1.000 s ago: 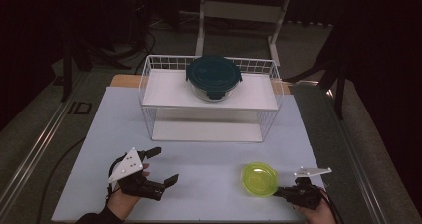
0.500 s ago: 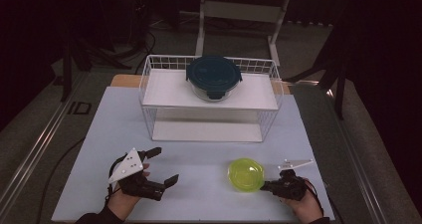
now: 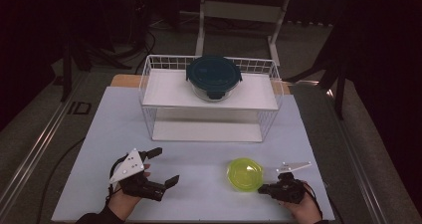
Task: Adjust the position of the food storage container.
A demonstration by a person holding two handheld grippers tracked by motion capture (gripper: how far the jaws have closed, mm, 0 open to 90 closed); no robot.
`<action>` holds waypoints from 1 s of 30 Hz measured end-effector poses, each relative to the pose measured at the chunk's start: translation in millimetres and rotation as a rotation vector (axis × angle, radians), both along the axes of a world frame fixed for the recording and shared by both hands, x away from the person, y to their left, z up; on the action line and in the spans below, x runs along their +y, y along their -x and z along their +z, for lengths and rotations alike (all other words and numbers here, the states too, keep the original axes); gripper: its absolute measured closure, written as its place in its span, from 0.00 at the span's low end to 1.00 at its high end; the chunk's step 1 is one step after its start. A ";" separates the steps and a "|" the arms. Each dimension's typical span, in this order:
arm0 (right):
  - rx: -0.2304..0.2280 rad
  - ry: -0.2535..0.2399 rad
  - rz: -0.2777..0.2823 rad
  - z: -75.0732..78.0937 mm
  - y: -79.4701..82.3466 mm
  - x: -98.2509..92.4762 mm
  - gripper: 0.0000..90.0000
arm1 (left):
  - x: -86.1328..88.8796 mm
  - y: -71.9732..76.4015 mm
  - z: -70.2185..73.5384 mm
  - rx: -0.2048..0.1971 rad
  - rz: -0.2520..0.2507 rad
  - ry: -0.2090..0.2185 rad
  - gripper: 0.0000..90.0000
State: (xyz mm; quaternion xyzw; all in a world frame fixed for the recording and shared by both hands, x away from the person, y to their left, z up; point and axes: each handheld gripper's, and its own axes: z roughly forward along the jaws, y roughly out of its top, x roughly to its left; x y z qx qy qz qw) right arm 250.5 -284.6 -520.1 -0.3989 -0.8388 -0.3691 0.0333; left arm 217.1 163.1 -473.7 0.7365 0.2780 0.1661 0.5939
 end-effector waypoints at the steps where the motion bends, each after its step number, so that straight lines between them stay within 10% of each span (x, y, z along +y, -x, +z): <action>1: 0.000 0.005 0.008 0.0 -1.2 4.1 1.00 | 0.2 0.0 0.0 -0.001 -0.001 0.001 0.00; 30: -0.013 0.016 0.059 0.9 -36.5 56.5 1.00 | 2.5 -1.2 -0.5 0.006 0.001 0.007 0.00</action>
